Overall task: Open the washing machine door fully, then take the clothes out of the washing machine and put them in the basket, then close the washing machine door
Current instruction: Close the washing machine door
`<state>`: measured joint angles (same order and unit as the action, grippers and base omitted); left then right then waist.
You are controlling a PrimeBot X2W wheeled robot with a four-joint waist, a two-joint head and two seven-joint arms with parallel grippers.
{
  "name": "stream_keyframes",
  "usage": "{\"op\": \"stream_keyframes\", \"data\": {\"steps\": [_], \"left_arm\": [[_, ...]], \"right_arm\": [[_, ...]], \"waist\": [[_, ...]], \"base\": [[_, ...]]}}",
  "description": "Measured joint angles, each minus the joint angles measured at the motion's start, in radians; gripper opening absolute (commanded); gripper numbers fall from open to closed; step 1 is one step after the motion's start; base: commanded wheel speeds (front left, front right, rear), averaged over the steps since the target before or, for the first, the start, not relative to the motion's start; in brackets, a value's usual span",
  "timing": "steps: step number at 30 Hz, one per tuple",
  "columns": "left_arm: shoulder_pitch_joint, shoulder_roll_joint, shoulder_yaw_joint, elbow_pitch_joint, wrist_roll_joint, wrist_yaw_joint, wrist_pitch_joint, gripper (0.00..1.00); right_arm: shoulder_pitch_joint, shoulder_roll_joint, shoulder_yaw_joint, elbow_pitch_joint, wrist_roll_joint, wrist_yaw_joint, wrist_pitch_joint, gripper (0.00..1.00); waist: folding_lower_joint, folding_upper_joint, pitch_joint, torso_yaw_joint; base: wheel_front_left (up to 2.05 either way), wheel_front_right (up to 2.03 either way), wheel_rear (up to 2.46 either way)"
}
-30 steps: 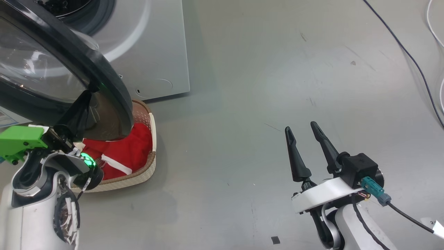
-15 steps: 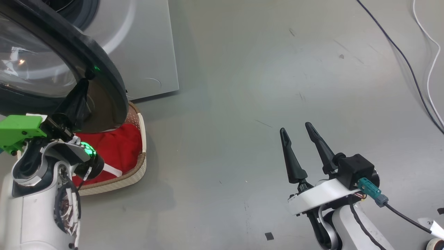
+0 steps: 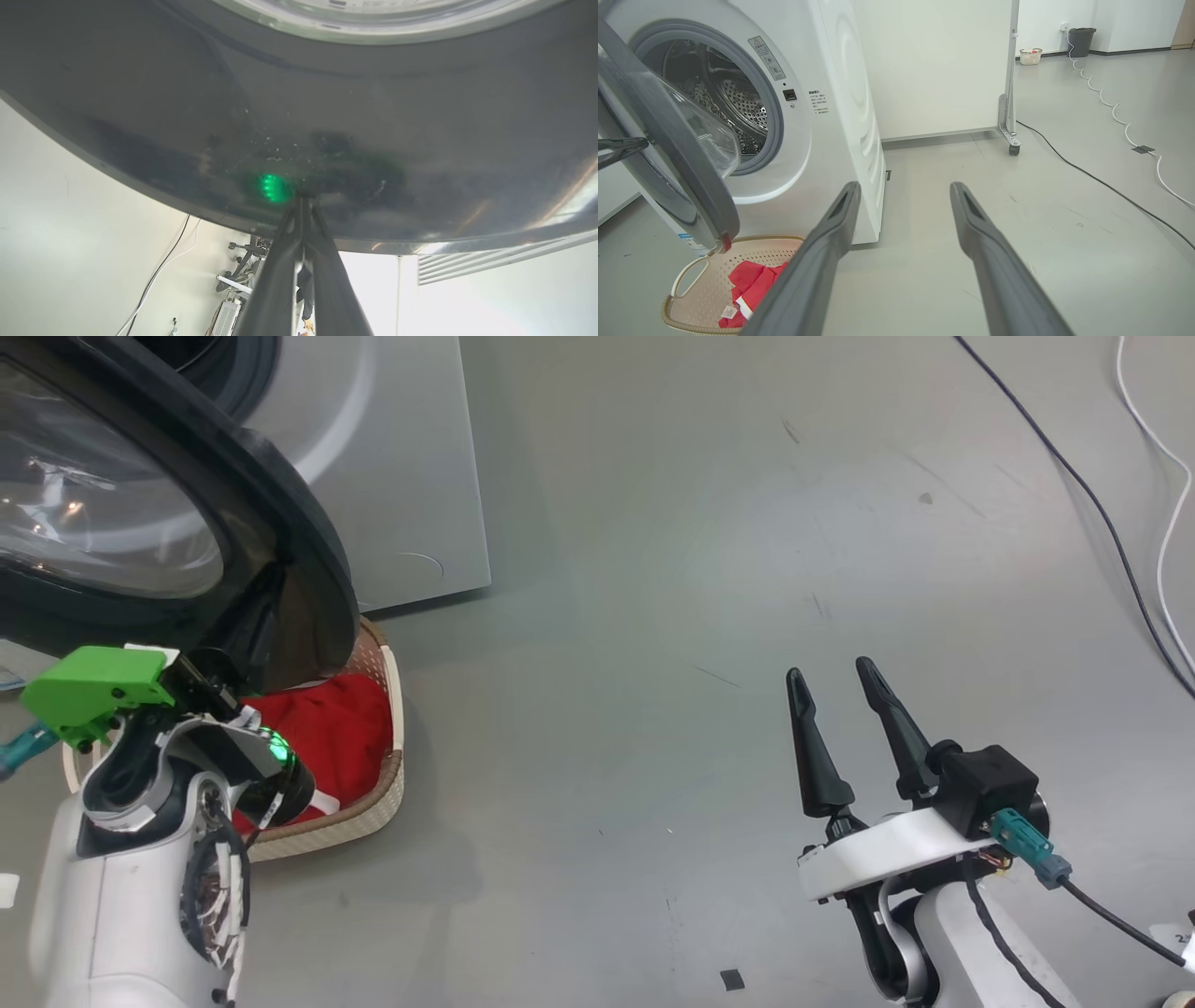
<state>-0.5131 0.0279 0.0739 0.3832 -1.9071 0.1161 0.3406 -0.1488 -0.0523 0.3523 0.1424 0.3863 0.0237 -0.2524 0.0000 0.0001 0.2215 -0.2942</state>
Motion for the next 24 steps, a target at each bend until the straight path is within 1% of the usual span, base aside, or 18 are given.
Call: {"op": "stream_keyframes", "data": {"steps": [7, 9, 10, 11, 12, 13, 14, 17, 20, 21, 24], "left_arm": [[0.042, -0.001, -0.091, 0.036, 0.034, -0.031, 0.010, 0.00], [0.072, -0.001, -0.123, 0.048, 0.083, -0.036, 0.015, 0.00], [0.072, -0.001, -0.123, 0.048, 0.083, -0.036, 0.015, 0.00], [0.098, 0.000, -0.164, 0.055, 0.128, -0.052, 0.019, 0.00], [0.109, 0.001, -0.184, 0.056, 0.153, -0.061, 0.024, 0.00], [0.117, 0.004, -0.205, 0.056, 0.171, -0.070, 0.029, 0.00], [0.117, 0.004, -0.205, 0.056, 0.171, -0.070, 0.029, 0.00], [0.135, 0.033, -0.272, 0.051, 0.263, -0.104, 0.037, 0.00], [0.154, 0.063, -0.309, 0.050, 0.335, -0.131, 0.023, 0.00], [0.168, 0.091, -0.349, 0.044, 0.408, -0.161, 0.008, 0.00], [0.182, 0.132, -0.390, 0.028, 0.514, -0.200, -0.032, 0.00]], "right_arm": [[0.016, 0.000, -0.051, -0.001, -0.011, -0.001, 0.000, 1.00], [0.016, -0.004, -0.063, -0.003, -0.012, -0.001, 0.000, 1.00], [0.016, -0.004, -0.063, -0.003, -0.012, -0.001, 0.000, 1.00], [0.016, -0.009, -0.076, -0.003, -0.017, -0.001, 0.000, 1.00], [0.016, -0.011, -0.082, -0.004, -0.019, -0.001, 0.000, 1.00], [0.017, -0.013, -0.087, -0.006, -0.020, -0.001, 0.000, 1.00], [0.017, -0.013, -0.087, -0.006, -0.020, -0.001, 0.000, 1.00], [0.020, -0.019, -0.098, -0.010, -0.023, -0.001, 0.000, 1.00], [0.035, -0.027, -0.113, -0.013, -0.028, -0.001, 0.000, 1.00], [0.043, -0.033, -0.122, -0.013, -0.029, -0.001, 0.000, 1.00], [0.055, -0.044, -0.132, -0.018, -0.037, -0.001, 0.000, 1.00]], "waist": [[0.0000, 0.0000, -0.023, 0.045], [0.0000, 0.0000, -0.031, 0.063], [0.0000, 0.0000, -0.031, 0.063], [0.0000, 0.0000, -0.038, 0.082], [0.0000, 0.0000, -0.041, 0.092], [0.0000, 0.0000, -0.045, 0.102], [0.0000, 0.0000, -0.045, 0.102], [0.0000, 0.0000, -0.056, 0.134], [0.0000, 0.0000, -0.068, 0.168], [0.0000, 0.0000, -0.076, 0.190], [0.0000, 0.0000, -0.089, 0.224]], "base": [[0.00, 0.00, 0.00], [0.00, 0.00, 0.00], [0.00, 0.00, 0.00], [0.00, 0.00, 0.00], [0.00, 0.00, 0.00], [0.00, 0.00, 0.00], [0.00, 0.00, 0.00], [0.00, 0.00, 0.00], [0.00, 0.00, 0.00], [0.00, 0.00, 0.00], [0.00, 0.00, 0.00]]}}
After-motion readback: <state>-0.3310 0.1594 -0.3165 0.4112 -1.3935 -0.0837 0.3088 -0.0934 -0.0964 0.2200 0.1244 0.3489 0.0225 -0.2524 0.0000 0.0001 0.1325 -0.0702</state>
